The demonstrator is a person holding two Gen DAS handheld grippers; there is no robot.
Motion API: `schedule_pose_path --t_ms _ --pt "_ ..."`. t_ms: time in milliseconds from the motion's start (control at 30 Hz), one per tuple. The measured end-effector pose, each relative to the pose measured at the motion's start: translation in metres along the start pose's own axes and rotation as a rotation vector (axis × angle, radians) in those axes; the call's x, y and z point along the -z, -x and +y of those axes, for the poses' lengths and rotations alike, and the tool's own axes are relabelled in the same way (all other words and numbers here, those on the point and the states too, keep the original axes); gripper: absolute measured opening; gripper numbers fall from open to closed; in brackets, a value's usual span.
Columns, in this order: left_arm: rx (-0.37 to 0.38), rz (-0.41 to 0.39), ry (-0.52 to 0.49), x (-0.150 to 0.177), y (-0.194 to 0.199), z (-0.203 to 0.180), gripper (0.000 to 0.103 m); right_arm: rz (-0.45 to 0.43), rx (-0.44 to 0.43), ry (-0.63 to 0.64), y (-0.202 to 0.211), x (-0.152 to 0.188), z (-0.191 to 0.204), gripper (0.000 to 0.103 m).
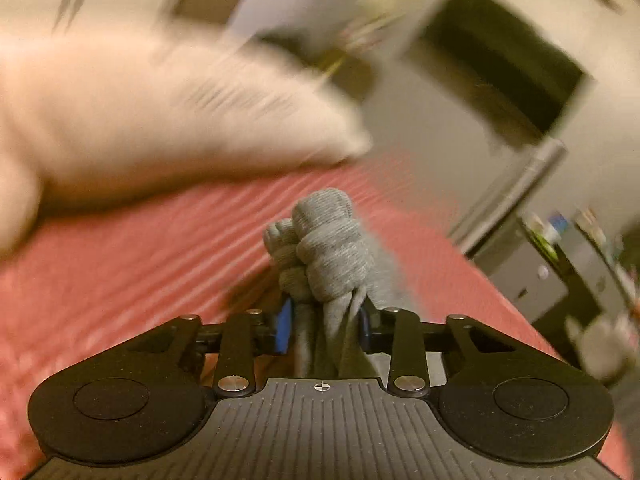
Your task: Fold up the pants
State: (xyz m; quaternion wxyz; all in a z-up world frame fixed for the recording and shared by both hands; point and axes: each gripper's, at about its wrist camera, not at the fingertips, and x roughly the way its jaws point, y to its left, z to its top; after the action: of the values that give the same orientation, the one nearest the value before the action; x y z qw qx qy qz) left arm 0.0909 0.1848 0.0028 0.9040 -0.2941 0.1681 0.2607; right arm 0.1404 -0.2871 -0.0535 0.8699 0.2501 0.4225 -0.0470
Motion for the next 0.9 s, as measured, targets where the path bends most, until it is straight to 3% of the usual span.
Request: schedule_pose_path --t_ms 67,100,233,333,400,433,467,500,567,600,667,733,767,833,900 --pt "0.046 -0.081 -0.144 0.008 0.020 -0.035 0.024 -0.001 0.005 0.007 0.000 0.000 0.001 0.099" --pt "0.080 -0.103 -0.197 0.013 0.028 -0.052 0.012 -0.001 0.005 0.008 -0.001 0.000 0.001 0.099" --pt "0.305 -0.144 -0.447 0.052 0.066 -0.127 0.002 -0.010 -0.004 -0.003 0.000 0.000 -0.001 0.099" --pt "0.460 -0.080 -0.635 0.101 0.083 -0.177 0.007 -0.015 -0.004 0.001 0.000 0.000 0.000 0.099" --pt "0.487 0.008 -0.772 0.133 0.082 -0.195 0.010 -0.023 -0.006 0.012 0.001 0.000 0.002 0.099" --pt "0.483 0.030 -0.816 0.142 0.083 -0.197 0.010 -0.031 -0.010 0.019 0.002 0.001 0.003 0.099" --pt "0.471 0.036 -0.841 0.146 0.083 -0.196 0.017 -0.037 -0.016 0.023 0.003 0.001 0.003 0.099" --pt "0.448 0.035 -0.833 0.144 0.083 -0.193 0.040 -0.043 -0.024 0.026 0.005 0.001 0.004 0.099" --pt "0.345 0.031 -0.690 0.122 0.076 -0.177 0.064 -0.061 -0.044 0.027 0.008 0.001 0.003 0.099" --pt "0.315 0.043 -0.593 0.107 0.072 -0.166 0.070 -0.066 -0.050 0.025 0.008 0.002 0.003 0.099" --pt "0.256 0.086 -0.384 0.074 0.058 -0.138 0.075 -0.061 -0.050 0.016 0.006 0.000 0.002 0.099" --pt "0.177 0.066 -0.230 0.050 0.048 -0.103 0.075 -0.061 -0.056 0.008 0.006 -0.001 0.000 0.099" --pt "0.120 0.043 -0.212 0.041 0.044 -0.087 0.075 -0.062 -0.057 0.008 0.007 0.000 0.000 0.099" --pt "0.017 0.019 -0.274 0.034 0.037 -0.073 0.075 -0.067 -0.064 0.008 0.008 0.000 0.000 0.099" --pt "-0.014 0.057 -0.383 0.033 0.027 -0.070 0.076 -0.066 -0.064 0.005 0.009 0.000 0.000 0.099"
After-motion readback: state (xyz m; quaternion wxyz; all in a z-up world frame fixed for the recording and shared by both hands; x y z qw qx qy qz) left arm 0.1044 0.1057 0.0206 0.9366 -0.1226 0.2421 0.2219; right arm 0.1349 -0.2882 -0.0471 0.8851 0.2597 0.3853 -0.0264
